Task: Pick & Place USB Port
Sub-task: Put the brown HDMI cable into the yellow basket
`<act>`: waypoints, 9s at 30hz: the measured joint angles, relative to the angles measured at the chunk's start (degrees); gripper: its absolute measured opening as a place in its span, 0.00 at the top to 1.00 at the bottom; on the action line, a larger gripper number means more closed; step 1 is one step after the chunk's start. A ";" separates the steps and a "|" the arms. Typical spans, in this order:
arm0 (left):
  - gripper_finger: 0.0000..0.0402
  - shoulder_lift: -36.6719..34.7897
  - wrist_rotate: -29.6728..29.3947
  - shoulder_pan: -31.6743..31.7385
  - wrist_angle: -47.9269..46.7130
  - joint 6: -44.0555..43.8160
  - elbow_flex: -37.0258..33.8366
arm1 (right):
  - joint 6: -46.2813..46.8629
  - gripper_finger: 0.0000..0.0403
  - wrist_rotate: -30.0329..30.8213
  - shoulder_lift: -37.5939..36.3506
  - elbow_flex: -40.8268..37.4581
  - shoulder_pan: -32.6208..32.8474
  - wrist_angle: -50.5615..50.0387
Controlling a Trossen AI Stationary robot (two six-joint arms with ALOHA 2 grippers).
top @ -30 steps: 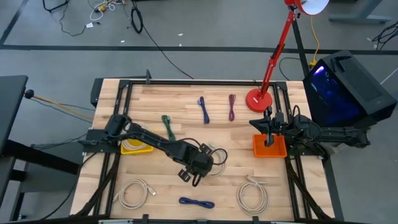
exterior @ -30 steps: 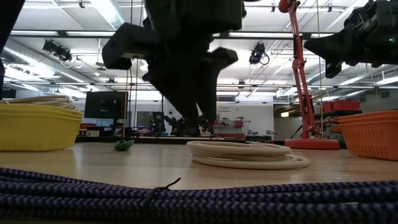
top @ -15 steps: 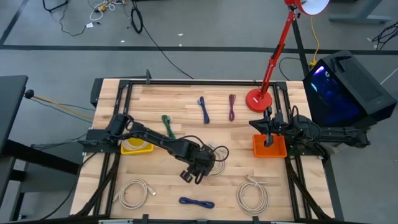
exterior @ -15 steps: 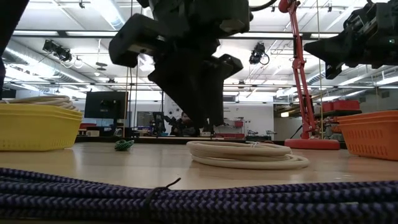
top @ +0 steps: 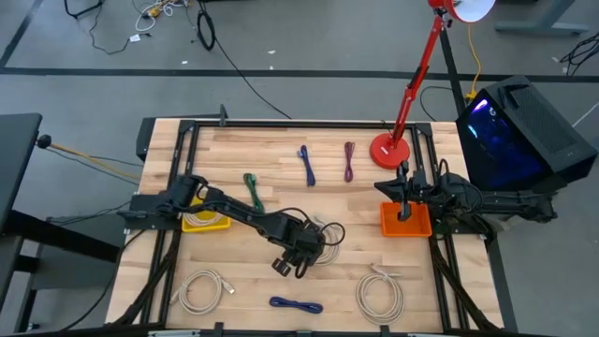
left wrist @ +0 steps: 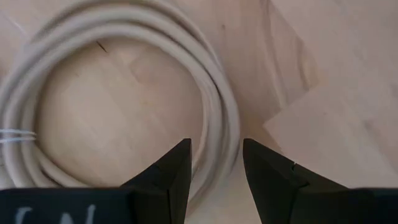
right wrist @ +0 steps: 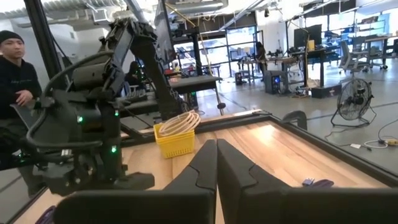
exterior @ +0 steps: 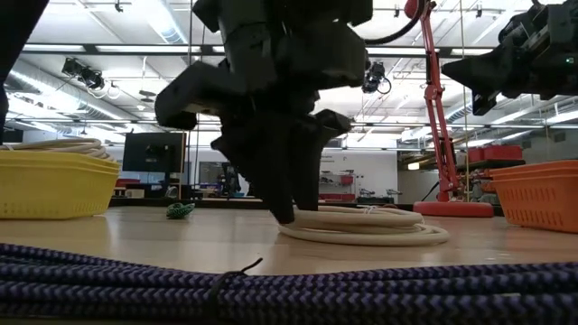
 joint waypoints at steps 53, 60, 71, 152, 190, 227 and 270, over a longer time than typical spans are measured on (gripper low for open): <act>0.90 -13.05 -38.37 0.62 -48.36 -44.00 -0.01 | -1.31 0.98 -0.29 0.11 0.00 0.00 -4.19; 0.90 -14.05 -36.47 -1.60 -53.56 -53.26 -3.13 | -1.40 0.98 -0.32 0.11 -0.01 -0.02 -6.33; 0.90 -35.07 -31.82 -3.40 -50.07 -69.37 -23.62 | -1.90 0.98 -1.03 0.09 0.00 0.00 -6.39; 0.86 -47.78 -14.41 -10.50 -31.29 -87.15 -39.41 | -2.01 0.98 -0.86 0.09 0.00 -0.01 -5.16; 0.55 -48.61 -22.28 -11.08 -43.68 -79.38 -22.52 | -1.63 0.98 -0.85 0.11 -0.01 -0.01 -6.34; 0.55 -26.01 9.92 -27.87 -19.48 -63.87 -28.44 | 2.74 0.98 1.11 0.10 -0.02 -0.02 -6.00; 0.87 -18.48 4.97 -28.73 -13.82 -55.61 -31.26 | 4.29 0.98 2.56 0.11 0.00 -0.02 -6.03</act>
